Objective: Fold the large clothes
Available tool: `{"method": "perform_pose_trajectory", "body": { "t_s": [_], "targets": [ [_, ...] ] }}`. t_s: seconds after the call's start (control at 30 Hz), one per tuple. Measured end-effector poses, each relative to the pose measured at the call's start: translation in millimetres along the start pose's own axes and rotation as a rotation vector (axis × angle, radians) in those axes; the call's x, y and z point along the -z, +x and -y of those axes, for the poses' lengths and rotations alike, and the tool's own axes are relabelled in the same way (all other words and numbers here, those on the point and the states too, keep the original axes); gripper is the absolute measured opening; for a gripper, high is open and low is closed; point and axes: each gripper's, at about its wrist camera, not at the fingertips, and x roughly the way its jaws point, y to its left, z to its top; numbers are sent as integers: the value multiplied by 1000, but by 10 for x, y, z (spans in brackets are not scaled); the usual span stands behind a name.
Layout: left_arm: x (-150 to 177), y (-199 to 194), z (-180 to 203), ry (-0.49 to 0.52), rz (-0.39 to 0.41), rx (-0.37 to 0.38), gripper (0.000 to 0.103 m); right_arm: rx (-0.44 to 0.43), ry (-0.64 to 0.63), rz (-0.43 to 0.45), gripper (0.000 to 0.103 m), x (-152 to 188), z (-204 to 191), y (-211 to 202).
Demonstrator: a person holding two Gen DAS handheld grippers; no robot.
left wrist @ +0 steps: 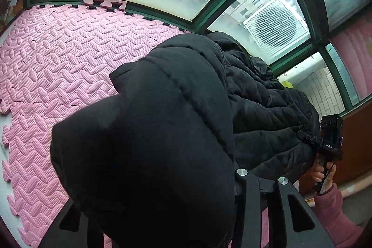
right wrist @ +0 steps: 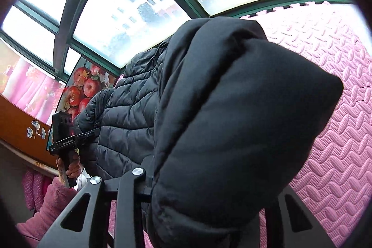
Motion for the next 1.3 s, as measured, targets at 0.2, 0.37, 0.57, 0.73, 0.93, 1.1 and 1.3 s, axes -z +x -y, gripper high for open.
{"method": "perform_pose_trajectory", "body": {
  "t_s": [0.2,0.37,0.57,0.73,0.93,1.1,1.3],
  "targets": [
    [19,93,585,52,9,47,46,40,-27,60,39,68,-6,-480],
    [38,191,1187,107,1,88,46,80,-25,129,39,116,137,-949],
    [-42,546,1804,157,-25,117,46,119,-1,202,39,192,428,-1421],
    [-81,959,2097,169,-62,118,46,141,30,233,39,238,684,-1614],
    [-102,1479,2159,150,-119,99,46,151,86,232,39,250,1067,-1578],
    [-84,1930,2044,115,-177,70,47,157,141,197,39,282,1384,-1355],
    [-45,2088,1865,35,-212,103,74,139,220,168,56,365,1690,-1170]
  ]
}}
